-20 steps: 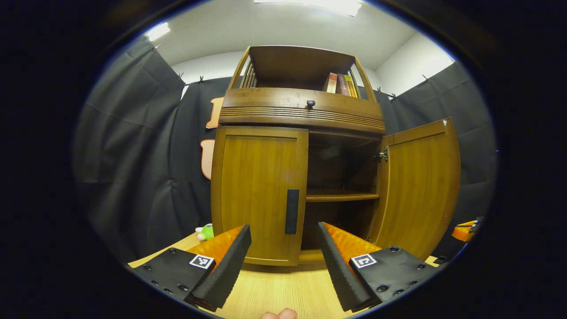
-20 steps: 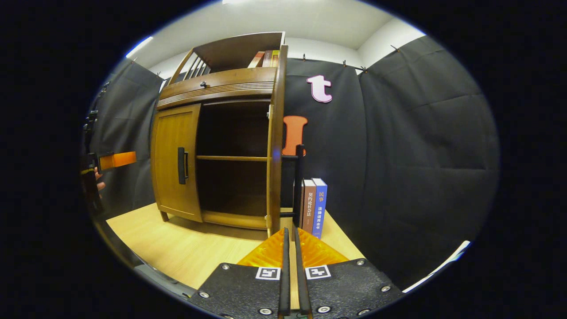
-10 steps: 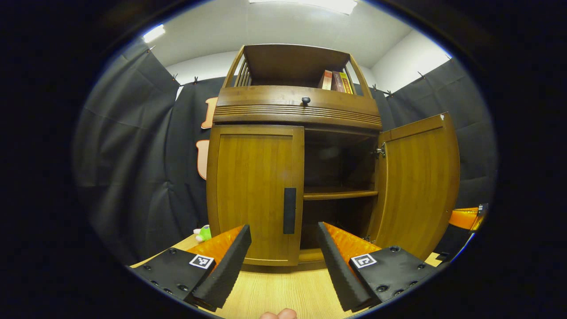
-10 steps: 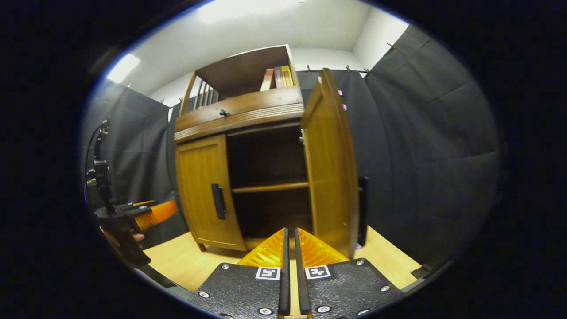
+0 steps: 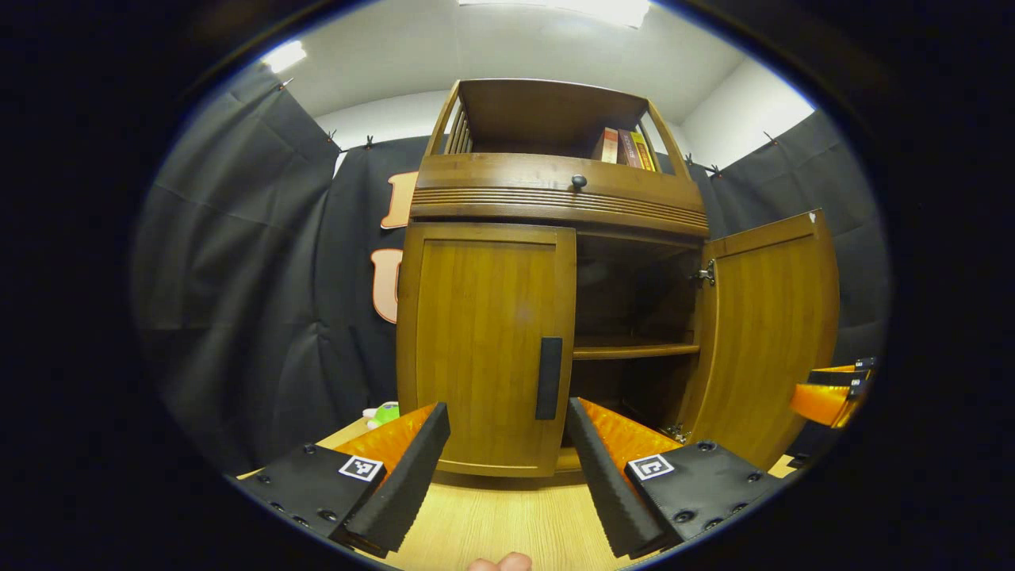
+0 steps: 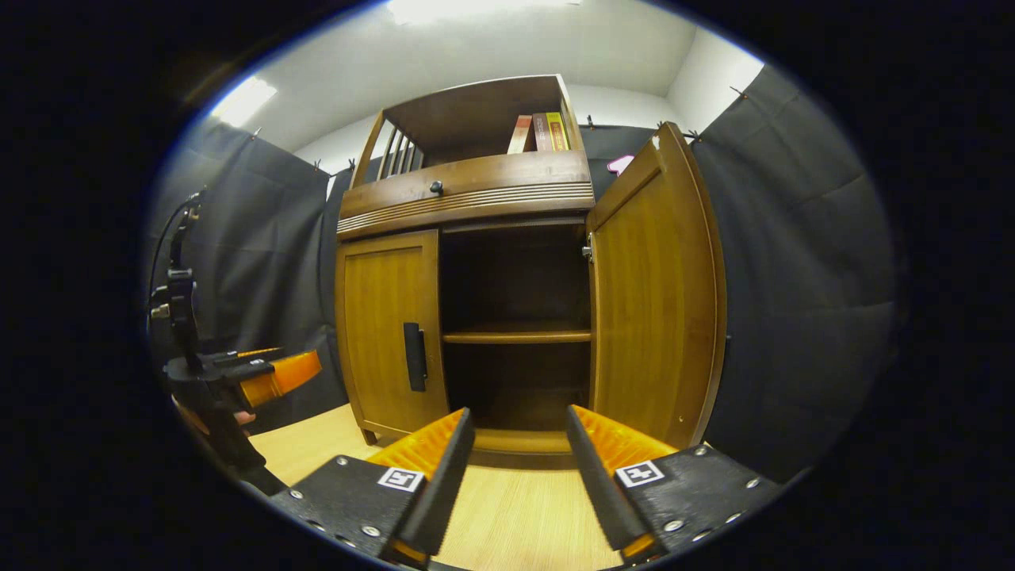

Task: Open the right door of the double-door shoe cabinet with the right hand, and open the left door with the left hand.

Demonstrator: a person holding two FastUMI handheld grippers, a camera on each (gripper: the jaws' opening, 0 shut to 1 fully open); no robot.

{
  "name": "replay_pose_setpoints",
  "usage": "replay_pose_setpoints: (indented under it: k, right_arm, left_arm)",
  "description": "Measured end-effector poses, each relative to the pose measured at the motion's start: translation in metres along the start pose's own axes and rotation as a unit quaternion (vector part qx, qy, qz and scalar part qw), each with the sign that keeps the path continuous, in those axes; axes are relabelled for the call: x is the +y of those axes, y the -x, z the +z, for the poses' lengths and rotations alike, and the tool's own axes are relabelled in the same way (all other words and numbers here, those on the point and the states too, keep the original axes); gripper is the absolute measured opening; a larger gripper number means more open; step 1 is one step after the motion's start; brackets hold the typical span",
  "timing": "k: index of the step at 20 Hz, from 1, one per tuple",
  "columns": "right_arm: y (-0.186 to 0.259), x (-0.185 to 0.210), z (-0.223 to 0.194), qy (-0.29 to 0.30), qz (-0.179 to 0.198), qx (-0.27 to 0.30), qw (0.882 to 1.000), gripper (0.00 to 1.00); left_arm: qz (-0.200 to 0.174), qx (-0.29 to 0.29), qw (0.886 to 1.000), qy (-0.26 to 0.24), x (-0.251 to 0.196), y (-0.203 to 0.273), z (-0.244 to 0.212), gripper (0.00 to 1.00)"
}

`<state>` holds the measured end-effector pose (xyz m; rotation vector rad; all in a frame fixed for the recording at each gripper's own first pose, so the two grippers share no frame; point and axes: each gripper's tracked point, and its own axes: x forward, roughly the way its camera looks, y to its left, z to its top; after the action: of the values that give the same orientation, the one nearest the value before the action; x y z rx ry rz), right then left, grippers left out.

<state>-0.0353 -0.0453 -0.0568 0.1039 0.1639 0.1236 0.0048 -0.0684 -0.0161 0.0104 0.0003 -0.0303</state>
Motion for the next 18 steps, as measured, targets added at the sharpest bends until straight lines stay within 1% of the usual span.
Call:
replay_pose_setpoints:
  k: [1,3,6,8,10,14,17,18]
  right_arm:
    - [0.001,0.003,0.000,-0.003,0.001,-0.002,1.000,0.83]
    - [-0.001,0.003,0.000,-0.006,0.000,-0.001,1.000,0.92]
    - [0.004,0.003,-0.008,-0.010,0.001,0.011,1.000,0.93]
    - [0.008,0.005,-0.008,-0.010,0.003,0.013,1.000,0.93]
    - [0.010,-0.001,-0.009,-0.004,-0.006,0.015,1.000,0.92]
    - [0.017,-0.012,-0.008,-0.002,-0.025,0.014,1.000,0.92]
    - [0.023,-0.021,-0.011,-0.007,-0.040,0.018,0.999,0.93]
    - [0.025,-0.024,-0.013,-0.007,-0.045,0.021,0.999,0.93]
  left_arm:
    - [-0.012,0.008,1.000,0.007,-0.005,-0.007,-0.003,0.95]
    - [-0.041,0.019,0.999,0.022,-0.016,-0.026,-0.012,0.95]
    - [-0.043,0.009,0.999,0.012,-0.016,-0.061,-0.010,0.94]
    - [-0.054,0.002,0.999,-0.003,-0.024,-0.090,-0.013,0.94]
    - [-0.059,0.004,0.998,-0.013,-0.029,-0.109,-0.022,0.95]
    - [-0.079,0.021,0.997,-0.011,-0.044,-0.147,-0.044,0.95]
    - [-0.080,0.026,0.996,-0.001,-0.048,-0.166,-0.050,0.95]
    - [-0.083,0.026,0.996,0.001,-0.051,-0.172,-0.050,0.99]
